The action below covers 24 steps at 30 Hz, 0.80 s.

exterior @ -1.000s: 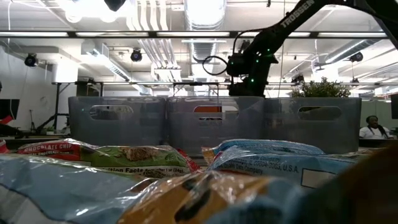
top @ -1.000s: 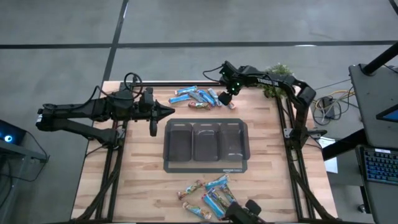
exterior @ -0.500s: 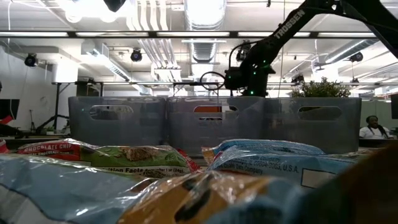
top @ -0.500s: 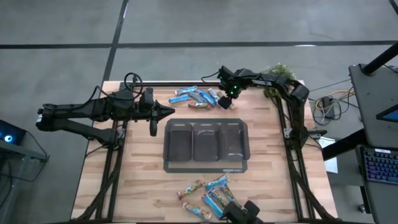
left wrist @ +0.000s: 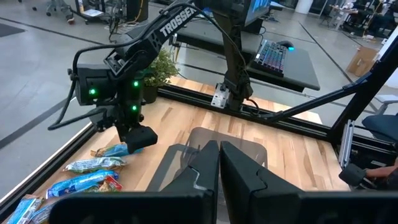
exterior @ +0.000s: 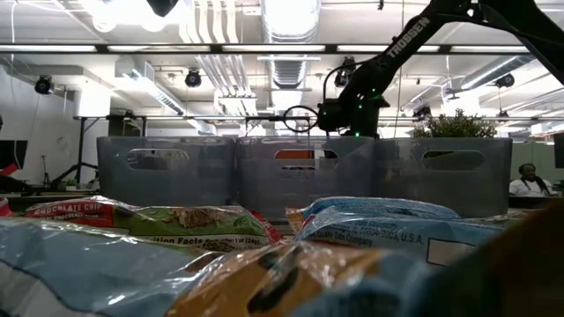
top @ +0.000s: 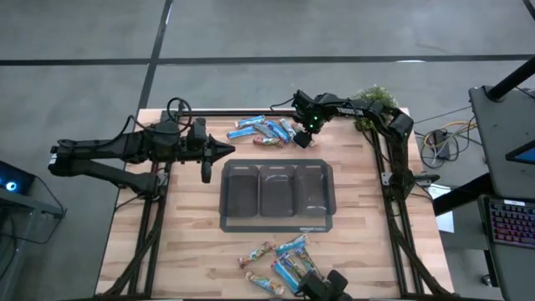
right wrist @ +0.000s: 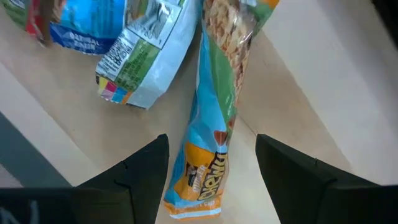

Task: Pick and place Granola Bars by type
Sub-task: Put the yellow granola bar into the right black bin

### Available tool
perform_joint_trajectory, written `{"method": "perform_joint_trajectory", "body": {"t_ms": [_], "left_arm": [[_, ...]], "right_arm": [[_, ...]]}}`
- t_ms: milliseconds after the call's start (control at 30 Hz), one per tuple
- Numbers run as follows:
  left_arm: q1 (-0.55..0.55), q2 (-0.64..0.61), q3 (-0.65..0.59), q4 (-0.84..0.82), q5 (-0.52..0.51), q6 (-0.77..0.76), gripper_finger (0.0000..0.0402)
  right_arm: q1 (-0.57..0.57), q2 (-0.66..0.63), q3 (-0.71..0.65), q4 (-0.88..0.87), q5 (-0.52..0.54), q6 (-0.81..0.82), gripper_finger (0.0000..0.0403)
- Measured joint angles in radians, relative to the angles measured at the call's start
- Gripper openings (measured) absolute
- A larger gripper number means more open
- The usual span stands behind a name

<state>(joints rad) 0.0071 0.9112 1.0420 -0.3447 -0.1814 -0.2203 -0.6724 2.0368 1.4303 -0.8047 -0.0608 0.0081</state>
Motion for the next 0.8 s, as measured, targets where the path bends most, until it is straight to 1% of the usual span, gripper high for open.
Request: {"method": "perform_joint_trajectory", "body": {"t_ms": [267,567,667,800], "left_arm": [[0.0,0.0,0.0,0.0,0.0,-0.016,0.0],[0.0,0.0,0.0,0.0,0.0,-0.018,0.0],[0.0,0.0,0.0,-0.001,0.0,-0.018,0.0],[0.0,0.0,0.0,-0.001,0.0,-0.018,0.0]], "right_arm": [[0.001,0.035,0.003,-0.001,0.0,0.011,0.0227],[0.004,0.037,0.003,-0.002,0.002,0.015,0.0222],[0.004,0.037,0.003,-0.002,0.004,0.016,0.0209],[0.004,0.037,0.002,-0.003,0.007,0.018,0.0177]]}}
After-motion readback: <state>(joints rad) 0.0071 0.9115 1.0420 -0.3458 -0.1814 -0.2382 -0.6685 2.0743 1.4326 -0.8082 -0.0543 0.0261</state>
